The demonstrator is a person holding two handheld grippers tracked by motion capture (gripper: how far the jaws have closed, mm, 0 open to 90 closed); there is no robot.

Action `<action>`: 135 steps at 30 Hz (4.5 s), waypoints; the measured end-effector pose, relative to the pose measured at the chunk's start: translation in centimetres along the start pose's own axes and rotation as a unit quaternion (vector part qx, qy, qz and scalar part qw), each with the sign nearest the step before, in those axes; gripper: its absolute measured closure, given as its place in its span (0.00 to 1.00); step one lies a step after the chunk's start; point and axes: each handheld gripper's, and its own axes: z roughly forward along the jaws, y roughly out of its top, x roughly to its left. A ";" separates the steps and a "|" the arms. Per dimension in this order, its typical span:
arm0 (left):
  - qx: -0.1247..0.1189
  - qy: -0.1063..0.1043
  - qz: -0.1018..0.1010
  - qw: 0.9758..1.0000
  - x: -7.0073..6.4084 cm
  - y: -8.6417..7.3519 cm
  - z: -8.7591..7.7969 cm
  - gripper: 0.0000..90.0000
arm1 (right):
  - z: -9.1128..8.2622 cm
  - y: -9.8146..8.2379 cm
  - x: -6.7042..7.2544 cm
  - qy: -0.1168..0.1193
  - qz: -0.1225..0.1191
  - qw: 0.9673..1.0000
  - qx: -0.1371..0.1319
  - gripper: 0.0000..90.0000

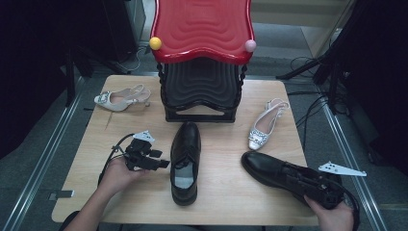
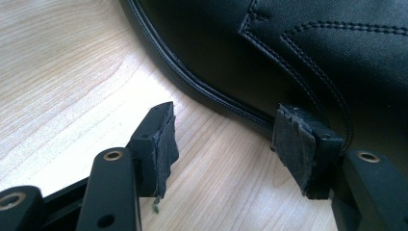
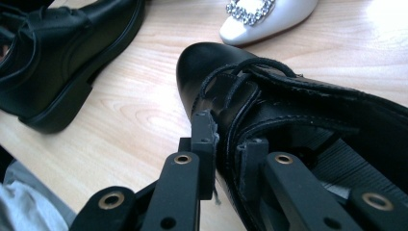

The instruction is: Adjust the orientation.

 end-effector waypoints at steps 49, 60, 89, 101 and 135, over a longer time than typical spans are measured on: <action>0.003 0.000 -0.002 1.000 0.1 0.0 0.0 0.45 | -3.4 0.6 -0.4 -0.131 0.002 0.991 -0.034 1.00; 0.001 0.002 -0.001 1.000 0.0 -0.1 -0.1 0.45 | -1.2 -1.5 -2.9 -0.162 0.026 0.985 0.059 1.00; 0.002 0.001 0.002 1.000 -0.1 0.0 0.1 0.45 | 3.3 -0.9 1.3 -0.101 -0.015 0.990 0.098 1.00; 0.004 0.002 0.003 1.000 -0.1 0.0 0.2 0.45 | 5.5 -0.3 3.4 -0.059 -0.047 0.993 0.096 1.00; 0.007 -0.002 0.007 1.000 -0.3 0.0 0.3 0.45 | 10.8 1.2 8.4 0.020 -0.094 0.991 0.092 1.00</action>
